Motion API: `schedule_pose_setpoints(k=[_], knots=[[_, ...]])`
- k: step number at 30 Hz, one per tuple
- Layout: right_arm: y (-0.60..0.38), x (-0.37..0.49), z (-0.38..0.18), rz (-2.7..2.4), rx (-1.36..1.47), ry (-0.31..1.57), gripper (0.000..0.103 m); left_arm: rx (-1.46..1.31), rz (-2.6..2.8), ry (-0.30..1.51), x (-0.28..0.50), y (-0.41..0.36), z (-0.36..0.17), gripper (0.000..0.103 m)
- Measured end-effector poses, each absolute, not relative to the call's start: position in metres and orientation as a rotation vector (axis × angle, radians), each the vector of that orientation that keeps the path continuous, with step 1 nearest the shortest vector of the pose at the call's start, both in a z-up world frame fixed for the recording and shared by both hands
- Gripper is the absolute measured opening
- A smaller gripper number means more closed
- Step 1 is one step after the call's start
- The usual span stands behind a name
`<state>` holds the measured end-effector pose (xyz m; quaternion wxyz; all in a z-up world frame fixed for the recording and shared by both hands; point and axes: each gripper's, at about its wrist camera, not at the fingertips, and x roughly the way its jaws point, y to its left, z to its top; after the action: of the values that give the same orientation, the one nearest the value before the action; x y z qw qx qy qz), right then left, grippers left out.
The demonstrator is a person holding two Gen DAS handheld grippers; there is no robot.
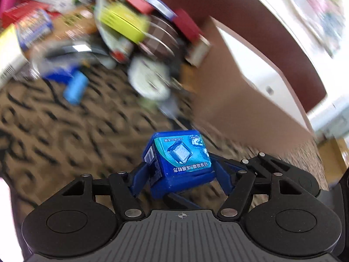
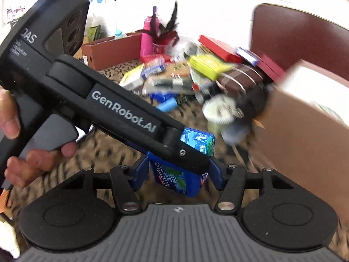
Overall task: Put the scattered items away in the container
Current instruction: 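Grasp the blue mint box with the left tool and lift it, then carry the blue mint box over the box and lower it inside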
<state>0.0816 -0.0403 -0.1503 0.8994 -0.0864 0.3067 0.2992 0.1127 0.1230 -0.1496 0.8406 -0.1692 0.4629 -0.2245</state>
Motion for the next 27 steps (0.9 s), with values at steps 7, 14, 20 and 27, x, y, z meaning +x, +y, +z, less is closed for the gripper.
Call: schedule_pose_setpoints(k=[7,14,20,27], knots=[[-0.064,0.059,-0.156,0.554,-0.130,0.674,0.070,-0.307,-0.457,1.030,0.104,0.089,-0.161,0.080],[-0.053,0.068,-0.165,0.554,-0.129,0.684,0.073,-0.300,-0.482,1.058,0.110,0.098,-0.171,0.083],[-0.050,0.076,-0.171,0.541,-0.111,0.698,0.070,-0.272,-0.470,1.052,0.108,0.096,-0.171,0.072],[-0.066,0.052,-0.149,0.537,-0.136,0.647,0.070,-0.246,-0.491,1.003,0.089,0.081,-0.150,0.071]])
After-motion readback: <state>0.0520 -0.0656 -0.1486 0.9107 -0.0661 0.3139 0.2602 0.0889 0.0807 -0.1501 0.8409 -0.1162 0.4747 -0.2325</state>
